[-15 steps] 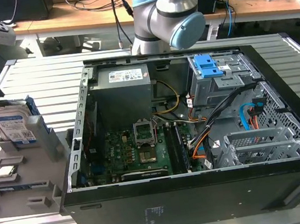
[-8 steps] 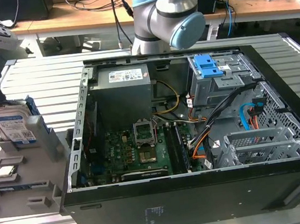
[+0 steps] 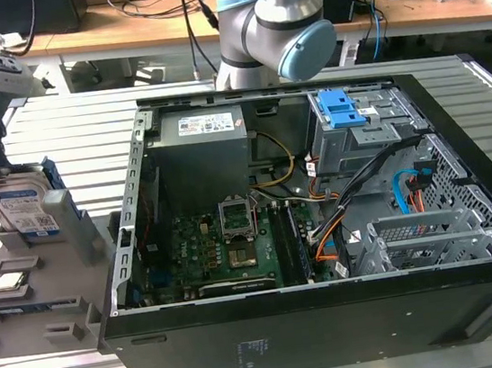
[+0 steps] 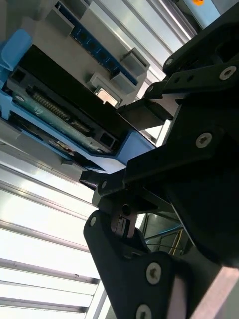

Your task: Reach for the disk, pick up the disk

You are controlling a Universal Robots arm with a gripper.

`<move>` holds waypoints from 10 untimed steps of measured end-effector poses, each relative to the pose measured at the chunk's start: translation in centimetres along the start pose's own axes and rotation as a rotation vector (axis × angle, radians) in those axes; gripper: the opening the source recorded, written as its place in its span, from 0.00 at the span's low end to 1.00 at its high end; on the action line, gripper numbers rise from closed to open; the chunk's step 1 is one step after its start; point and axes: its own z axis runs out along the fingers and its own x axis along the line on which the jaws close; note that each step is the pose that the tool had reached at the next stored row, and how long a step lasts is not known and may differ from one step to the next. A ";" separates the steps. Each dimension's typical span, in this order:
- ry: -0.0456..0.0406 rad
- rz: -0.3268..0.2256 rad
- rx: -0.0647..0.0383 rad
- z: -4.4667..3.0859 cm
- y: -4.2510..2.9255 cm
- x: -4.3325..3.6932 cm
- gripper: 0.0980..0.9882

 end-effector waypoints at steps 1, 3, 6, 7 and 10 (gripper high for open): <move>0.0000 0.000 0.000 0.24 0.00 -0.02 0.56; 0.0001 0.000 0.000 0.52 0.00 -0.02 0.56; 0.0001 0.000 0.000 0.54 0.00 -0.02 0.56; 0.0000 0.000 0.000 0.55 0.00 -0.02 0.56; 0.0001 0.000 0.000 0.56 0.00 -0.02 0.33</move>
